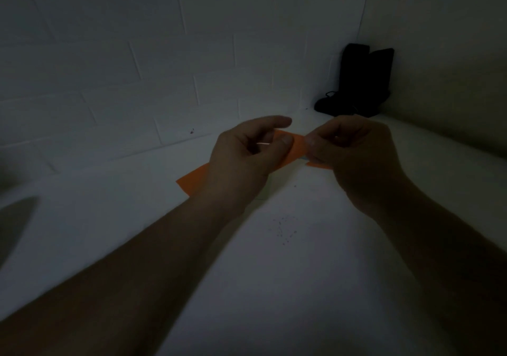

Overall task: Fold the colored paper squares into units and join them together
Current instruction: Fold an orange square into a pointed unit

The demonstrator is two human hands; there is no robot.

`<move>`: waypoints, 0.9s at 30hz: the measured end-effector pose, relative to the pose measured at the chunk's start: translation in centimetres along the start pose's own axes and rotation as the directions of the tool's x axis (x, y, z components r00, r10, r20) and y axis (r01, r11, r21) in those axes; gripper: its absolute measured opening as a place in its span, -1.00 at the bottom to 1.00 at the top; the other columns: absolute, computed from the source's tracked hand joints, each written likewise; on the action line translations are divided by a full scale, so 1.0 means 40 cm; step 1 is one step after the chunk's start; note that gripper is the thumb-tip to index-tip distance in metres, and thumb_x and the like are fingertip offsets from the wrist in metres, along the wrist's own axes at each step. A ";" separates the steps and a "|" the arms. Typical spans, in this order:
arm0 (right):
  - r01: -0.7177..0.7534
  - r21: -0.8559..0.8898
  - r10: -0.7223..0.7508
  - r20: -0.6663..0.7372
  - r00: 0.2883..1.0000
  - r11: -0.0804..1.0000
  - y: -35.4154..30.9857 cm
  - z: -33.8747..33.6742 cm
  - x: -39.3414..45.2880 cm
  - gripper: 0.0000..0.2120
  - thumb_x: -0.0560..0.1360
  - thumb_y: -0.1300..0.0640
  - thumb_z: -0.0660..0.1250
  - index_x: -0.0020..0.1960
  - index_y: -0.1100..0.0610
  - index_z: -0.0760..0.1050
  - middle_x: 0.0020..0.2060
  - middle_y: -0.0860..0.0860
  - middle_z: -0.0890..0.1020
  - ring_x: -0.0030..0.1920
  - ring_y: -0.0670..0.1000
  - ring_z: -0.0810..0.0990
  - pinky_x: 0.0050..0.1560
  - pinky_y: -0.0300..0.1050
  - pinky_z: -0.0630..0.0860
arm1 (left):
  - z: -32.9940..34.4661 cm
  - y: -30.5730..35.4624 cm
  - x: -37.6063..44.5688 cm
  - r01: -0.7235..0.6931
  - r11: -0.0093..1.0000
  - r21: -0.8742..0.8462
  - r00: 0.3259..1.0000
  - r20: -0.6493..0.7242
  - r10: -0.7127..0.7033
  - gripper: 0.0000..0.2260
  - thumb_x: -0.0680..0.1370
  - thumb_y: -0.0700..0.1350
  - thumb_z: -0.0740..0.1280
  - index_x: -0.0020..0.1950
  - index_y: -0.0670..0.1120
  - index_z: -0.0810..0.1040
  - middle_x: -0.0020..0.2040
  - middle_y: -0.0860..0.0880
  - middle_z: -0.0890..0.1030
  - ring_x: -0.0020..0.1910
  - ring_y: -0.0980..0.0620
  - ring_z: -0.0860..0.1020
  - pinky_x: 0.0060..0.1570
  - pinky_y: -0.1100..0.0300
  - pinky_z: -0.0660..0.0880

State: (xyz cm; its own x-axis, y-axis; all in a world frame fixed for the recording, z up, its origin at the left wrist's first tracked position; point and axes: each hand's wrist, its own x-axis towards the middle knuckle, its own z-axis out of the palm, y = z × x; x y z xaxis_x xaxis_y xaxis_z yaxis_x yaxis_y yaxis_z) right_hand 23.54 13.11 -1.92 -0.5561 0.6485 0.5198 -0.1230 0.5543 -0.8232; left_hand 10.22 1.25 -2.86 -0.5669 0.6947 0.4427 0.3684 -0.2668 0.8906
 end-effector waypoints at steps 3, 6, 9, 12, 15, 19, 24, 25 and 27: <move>0.068 -0.075 -0.069 -0.014 0.998 0.995 -0.005 -0.002 -0.004 -0.80 0.49 0.27 0.46 -0.20 -0.01 0.64 -0.30 -0.05 0.68 -0.24 -0.03 0.68 -0.14 -0.09 0.67 | 0.003 -0.005 0.002 0.002 0.998 0.055 0.999 -0.048 0.001 -0.87 0.57 -0.08 0.48 -0.01 0.18 0.73 -0.09 0.16 0.71 -0.13 0.06 0.65 -0.07 0.05 0.62; 0.116 -0.137 -0.120 -0.024 0.992 0.984 -0.016 0.002 -0.005 -0.77 0.49 0.25 0.47 -0.16 -0.09 0.62 -0.29 -0.24 0.68 -0.24 -0.19 0.66 -0.20 -0.38 0.56 | 0.001 -0.007 0.004 0.020 1.000 0.025 0.999 -0.051 -0.018 -0.86 0.57 -0.10 0.49 -0.07 0.18 0.73 -0.13 0.12 0.72 -0.12 0.12 0.66 -0.06 0.10 0.63; 0.090 -0.030 -0.092 -0.069 0.993 0.995 -0.016 0.004 -0.005 -0.78 0.47 0.32 0.48 -0.13 -0.01 0.64 -0.27 -0.14 0.70 -0.27 -0.16 0.66 -0.23 -0.35 0.56 | 0.000 -0.011 0.007 0.023 1.000 -0.004 0.999 -0.039 -0.024 -0.87 0.56 -0.13 0.50 -0.07 0.13 0.73 -0.16 0.01 0.73 -0.10 0.02 0.69 0.02 0.03 0.65; 0.039 0.013 -0.038 -0.044 0.998 0.999 -0.016 0.004 -0.004 -0.78 0.46 0.32 0.48 -0.14 -0.01 0.64 -0.30 -0.18 0.70 -0.27 -0.16 0.68 -0.23 -0.37 0.56 | -0.002 -0.011 0.010 0.058 0.998 -0.029 0.998 -0.030 -0.058 -0.88 0.55 -0.15 0.50 -0.05 0.09 0.73 -0.17 0.03 0.74 -0.12 0.08 0.70 0.04 0.04 0.67; -0.024 0.038 0.025 -0.011 1.000 0.999 -0.015 -0.001 -0.001 -0.79 0.47 0.32 0.47 -0.14 0.01 0.64 -0.33 -0.21 0.70 -0.24 -0.15 0.70 -0.21 -0.34 0.59 | -0.006 -0.014 0.013 0.086 0.995 -0.046 0.996 -0.016 -0.087 -0.89 0.54 -0.14 0.51 -0.04 0.08 0.74 -0.12 -0.03 0.75 -0.06 -0.02 0.73 0.12 -0.09 0.66; -0.056 0.017 0.056 0.011 0.998 0.998 0.000 -0.007 0.004 -0.77 0.49 0.33 0.44 -0.17 0.00 0.65 -0.25 -0.01 0.72 -0.18 0.05 0.72 -0.09 0.01 0.70 | -0.006 -0.021 0.013 0.109 0.992 -0.060 0.994 0.016 -0.108 -0.93 0.53 -0.11 0.52 -0.05 0.07 0.75 -0.12 -0.10 0.75 -0.05 -0.11 0.73 0.11 -0.20 0.65; -0.062 -0.002 0.062 0.043 0.997 0.998 0.009 -0.008 0.007 -0.72 0.50 0.35 0.43 -0.20 -0.02 0.63 -0.29 0.05 0.70 -0.20 0.10 0.70 -0.05 0.14 0.69 | 0.002 -0.024 0.015 0.154 0.984 -0.092 0.987 0.057 -0.150 -0.91 0.44 -0.06 0.50 -0.08 0.01 0.73 -0.17 -0.07 0.73 -0.13 -0.04 0.68 0.09 -0.13 0.64; -0.068 0.008 0.067 0.046 0.997 0.998 0.009 -0.007 0.007 -0.70 0.50 0.36 0.43 -0.22 -0.04 0.63 -0.27 0.06 0.70 -0.19 0.11 0.70 -0.05 0.16 0.68 | 0.001 -0.024 0.015 0.160 0.982 -0.096 0.985 0.083 -0.152 -0.91 0.46 -0.08 0.51 -0.04 0.01 0.72 -0.17 -0.07 0.73 -0.13 -0.03 0.68 0.10 -0.13 0.64; -0.079 0.011 0.079 0.051 0.996 0.997 0.009 -0.005 0.006 -0.67 0.50 0.36 0.42 -0.24 -0.06 0.63 -0.26 0.07 0.70 -0.21 0.11 0.69 -0.05 0.16 0.68 | 0.002 -0.022 0.010 0.161 0.983 -0.094 0.978 0.152 -0.146 -0.89 0.54 -0.15 0.50 0.05 -0.02 0.70 -0.15 -0.06 0.74 -0.09 -0.05 0.70 0.13 -0.10 0.63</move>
State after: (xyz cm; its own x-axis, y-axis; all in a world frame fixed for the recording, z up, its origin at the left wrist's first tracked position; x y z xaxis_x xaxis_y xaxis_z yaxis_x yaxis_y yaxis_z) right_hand 23.53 13.55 -2.04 -0.6051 0.6629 0.4410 -0.0875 0.4952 -0.8644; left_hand 9.74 1.82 -3.49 -0.4963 0.8193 0.2872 0.2018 -0.2129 0.9560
